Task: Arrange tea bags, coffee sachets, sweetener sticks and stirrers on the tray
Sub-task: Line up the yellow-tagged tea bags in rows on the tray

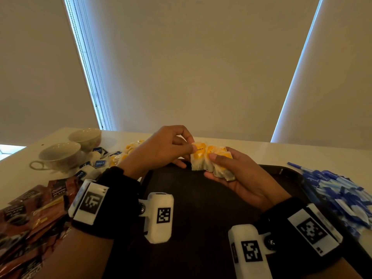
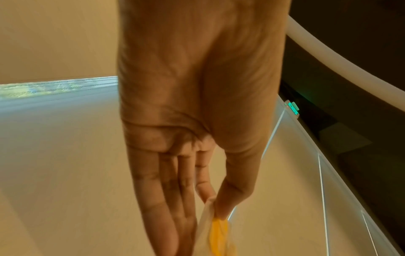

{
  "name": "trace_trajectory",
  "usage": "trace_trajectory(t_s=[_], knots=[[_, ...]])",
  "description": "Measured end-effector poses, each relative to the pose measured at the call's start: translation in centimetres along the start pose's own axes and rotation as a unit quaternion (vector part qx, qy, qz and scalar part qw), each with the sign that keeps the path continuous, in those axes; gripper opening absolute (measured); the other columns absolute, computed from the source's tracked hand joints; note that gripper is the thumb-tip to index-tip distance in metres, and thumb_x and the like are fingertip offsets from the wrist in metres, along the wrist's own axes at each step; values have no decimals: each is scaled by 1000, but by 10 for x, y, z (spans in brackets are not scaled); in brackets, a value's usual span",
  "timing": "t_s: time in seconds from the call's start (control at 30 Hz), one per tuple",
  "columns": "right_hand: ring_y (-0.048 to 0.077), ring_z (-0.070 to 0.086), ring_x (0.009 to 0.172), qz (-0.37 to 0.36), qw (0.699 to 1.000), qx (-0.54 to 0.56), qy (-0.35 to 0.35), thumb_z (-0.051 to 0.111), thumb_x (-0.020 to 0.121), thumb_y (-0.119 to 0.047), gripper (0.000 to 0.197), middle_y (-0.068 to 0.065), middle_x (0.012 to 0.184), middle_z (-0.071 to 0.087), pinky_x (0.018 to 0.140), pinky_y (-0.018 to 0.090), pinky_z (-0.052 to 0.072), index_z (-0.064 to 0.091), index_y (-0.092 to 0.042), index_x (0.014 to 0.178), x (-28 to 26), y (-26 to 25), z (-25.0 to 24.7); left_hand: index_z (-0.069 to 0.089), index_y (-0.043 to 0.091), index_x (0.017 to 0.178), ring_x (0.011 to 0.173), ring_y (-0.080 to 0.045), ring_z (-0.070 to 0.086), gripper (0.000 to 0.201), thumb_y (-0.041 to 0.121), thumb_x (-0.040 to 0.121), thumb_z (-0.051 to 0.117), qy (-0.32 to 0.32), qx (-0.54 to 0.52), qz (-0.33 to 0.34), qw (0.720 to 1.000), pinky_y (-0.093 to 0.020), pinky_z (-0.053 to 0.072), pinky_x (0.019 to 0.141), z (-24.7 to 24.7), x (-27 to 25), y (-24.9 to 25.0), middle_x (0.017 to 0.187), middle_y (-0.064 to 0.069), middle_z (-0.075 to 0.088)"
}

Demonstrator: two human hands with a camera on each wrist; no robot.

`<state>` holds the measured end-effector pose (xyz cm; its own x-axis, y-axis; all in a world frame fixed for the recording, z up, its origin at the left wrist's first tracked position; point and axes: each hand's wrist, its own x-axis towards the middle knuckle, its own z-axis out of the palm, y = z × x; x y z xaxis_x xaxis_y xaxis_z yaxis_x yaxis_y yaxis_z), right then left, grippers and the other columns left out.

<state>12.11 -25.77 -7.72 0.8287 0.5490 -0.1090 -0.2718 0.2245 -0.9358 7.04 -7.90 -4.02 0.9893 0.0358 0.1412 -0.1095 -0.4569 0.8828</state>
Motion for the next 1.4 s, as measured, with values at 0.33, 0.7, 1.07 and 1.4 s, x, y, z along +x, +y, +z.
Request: trace_trajectory(t_s=[0.33,0.7,1.07,1.4], knots=[[25,67,101,-14,1000,18,22,62,85,-10,31,14,113,67,68,27,57,57,-7,116,-1,-5,-14,61,8,92,72,-17,71,7,12,87,64,134,-34,43,989,-26,59,63,-30,-17,20,77,-9,72],[27,64,104,-13,999,-9,35,61,84,-6,30,12,118,62,67,28,57,60,-7,115,6,-2,-21,61,11,103,72,-15,65,13,8,91,58,-66,229,-188,953,-22,56,59,-47,37,-38,93,-8,65],[25,66,101,-1,999,-30,23,69,66,-15,50,11,116,64,68,30,58,61,-8,115,5,-4,-19,62,11,96,71,-11,59,7,11,88,63,-44,300,-221,927,-20,50,49,-44,77,-79,86,0,59],[26,64,103,8,999,-40,19,69,65,-15,53,12,118,63,67,30,57,60,-6,117,6,-1,-16,59,11,112,68,-12,55,28,10,85,66,-13,337,-194,921,-19,46,47,-49,77,-78,87,1,52]])
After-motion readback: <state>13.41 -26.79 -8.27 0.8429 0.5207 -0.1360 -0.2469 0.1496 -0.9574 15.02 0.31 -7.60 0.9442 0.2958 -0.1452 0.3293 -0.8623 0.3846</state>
